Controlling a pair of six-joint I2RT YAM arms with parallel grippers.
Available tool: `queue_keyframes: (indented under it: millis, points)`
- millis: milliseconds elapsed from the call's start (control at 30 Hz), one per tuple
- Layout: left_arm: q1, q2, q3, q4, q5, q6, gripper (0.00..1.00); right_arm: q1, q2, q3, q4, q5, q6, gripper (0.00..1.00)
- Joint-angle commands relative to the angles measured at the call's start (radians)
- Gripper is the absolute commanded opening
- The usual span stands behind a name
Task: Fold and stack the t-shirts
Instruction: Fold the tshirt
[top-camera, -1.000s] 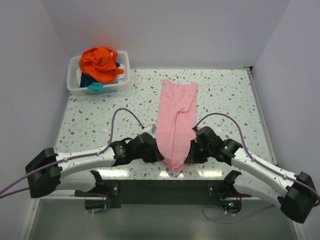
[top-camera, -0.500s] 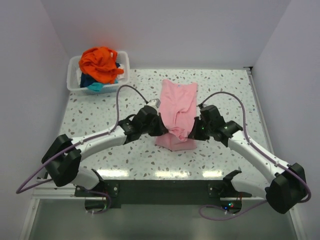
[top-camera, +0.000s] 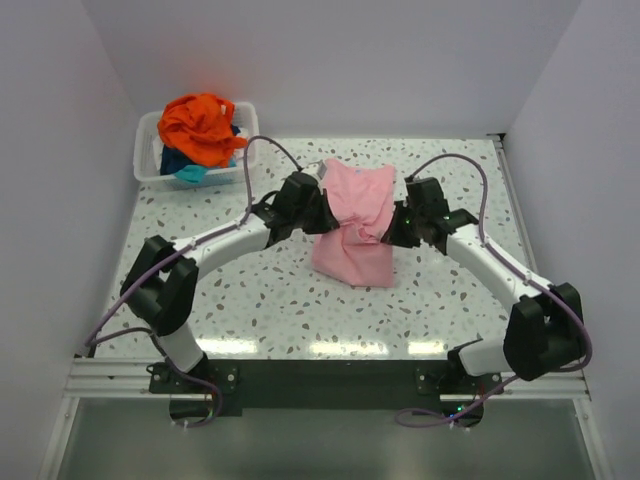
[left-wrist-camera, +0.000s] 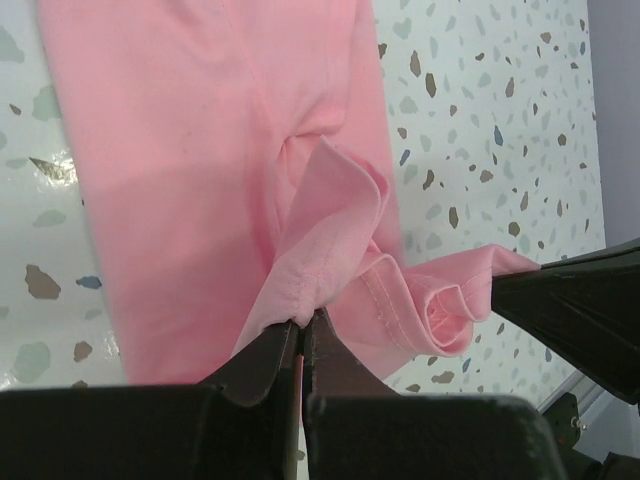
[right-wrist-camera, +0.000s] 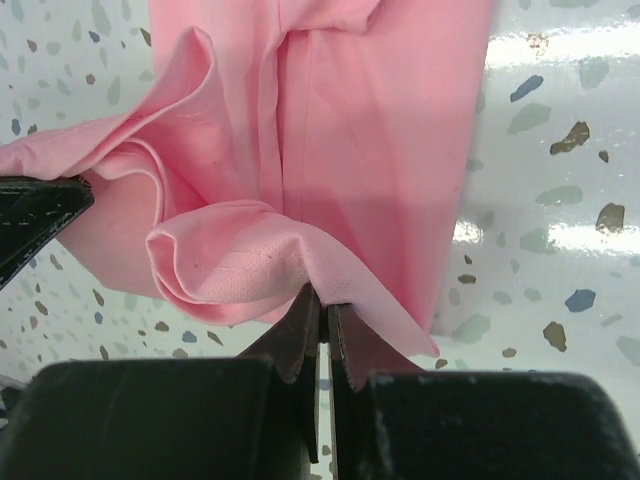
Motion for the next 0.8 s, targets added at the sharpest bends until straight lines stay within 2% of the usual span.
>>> queue_keyframes:
  millis: [0,267,767]
  points:
    - [0.022,0.044,0.096,0.002,0.029,0.059,0.00,-0.025,0.045,0.065,0.060,-0.048,-0.035,0.00]
    - [0.068,0.149,0.161,-0.011,0.056,0.099,0.00,-0.068,0.180,0.129,0.083,-0.076,-0.068,0.00]
    - [0.144,0.332,0.256,0.006,0.197,0.128,0.00,-0.111,0.366,0.227,0.123,-0.081,-0.096,0.00]
